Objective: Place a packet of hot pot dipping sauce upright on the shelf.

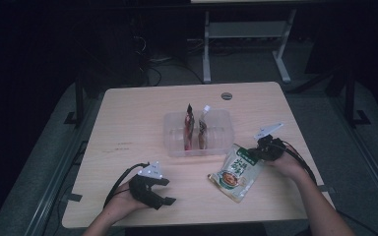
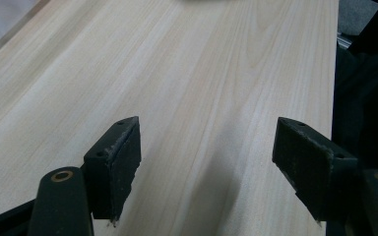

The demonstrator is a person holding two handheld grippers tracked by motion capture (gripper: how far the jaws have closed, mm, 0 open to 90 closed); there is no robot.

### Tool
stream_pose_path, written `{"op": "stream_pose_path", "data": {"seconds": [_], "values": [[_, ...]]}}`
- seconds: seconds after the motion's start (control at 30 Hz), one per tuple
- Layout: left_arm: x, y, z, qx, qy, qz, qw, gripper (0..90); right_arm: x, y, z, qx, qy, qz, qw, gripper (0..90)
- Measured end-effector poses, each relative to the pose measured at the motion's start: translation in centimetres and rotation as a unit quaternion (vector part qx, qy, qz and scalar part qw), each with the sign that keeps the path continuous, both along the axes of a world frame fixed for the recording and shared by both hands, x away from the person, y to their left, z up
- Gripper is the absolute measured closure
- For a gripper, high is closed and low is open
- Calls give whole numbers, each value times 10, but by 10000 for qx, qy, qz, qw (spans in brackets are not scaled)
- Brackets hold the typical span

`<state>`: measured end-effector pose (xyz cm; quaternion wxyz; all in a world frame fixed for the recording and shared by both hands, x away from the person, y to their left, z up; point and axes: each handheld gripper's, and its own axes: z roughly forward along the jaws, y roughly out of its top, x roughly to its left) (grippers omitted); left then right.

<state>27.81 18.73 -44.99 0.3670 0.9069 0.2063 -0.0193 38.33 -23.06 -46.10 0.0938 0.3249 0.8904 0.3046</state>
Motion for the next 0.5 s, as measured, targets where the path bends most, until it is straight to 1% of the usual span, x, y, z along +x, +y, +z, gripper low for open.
{"op": "stream_pose_path", "data": {"seconds": [0.03, 0.07, 0.1, 0.13, 0.17, 0.2, 0.23, 0.27, 0.3, 0.33, 0.37, 0.43, 0.47, 0.5], "values": [[0, 0, 0, 2, -21, -3, 10000, 262, 0, 0, 0, 0, 0, 0, 10000, 899], [0, 1, 1, -23, -19, 13, 10000, 262, -4, 3, 1, -28, 41, 148, 9999, 899], [0, 1, 1, -23, -19, 13, 10000, 262, -4, 3, 1, -28, 41, 148, 9999, 899], [0, 2, 2, -20, -30, 20, 10000, 262, -5, 4, 1, -50, 35, 233, 9997, 900], [0, 3, 2, -14, -26, 37, 10000, 262, -11, 8, 2, -36, 100, 328, 9994, 900], [0, 3, 2, -14, -26, 37, 10000, 262, -11, 8, 2, -36, 100, 328, 9994, 900], [0, 3, 2, -24, -25, 48, 10000, 262, -17, 11, 2, 26, 174, 443, 9989, 900], [0, 3, 2, -24, -25, 48, 10000, 262, -19, 13, 1, 43, 198, 514, 9985, 899], [0, 3, 2, -40, -27, 52, 10000, 262, -19, 13, 1, 43, 198, 514, 9985, 899], [0, 3, 2, -37, -35, 44, 10000, 262, -21, 16, 2, 37, 226, 574, 9981, 899], [0, 3, 2, -32, -47, 44, 10000, 262, -26, 21, 1, 110, 251, 697, 9972, 899], [0, 3, 3, -21, -59, 38, 10000, 262, -29, 27, 1, 172, 308, 866, 9956, 900], [0, 3, 3, -21, -59, 38, 10000, 262, -29, 27, 1, 172, 308, 866, 9956, 900], [0, 3, 3, -33, -57, 52, 10000, 262, -33, 35, 1, 213, 363, 972, 9944, 899]]}}
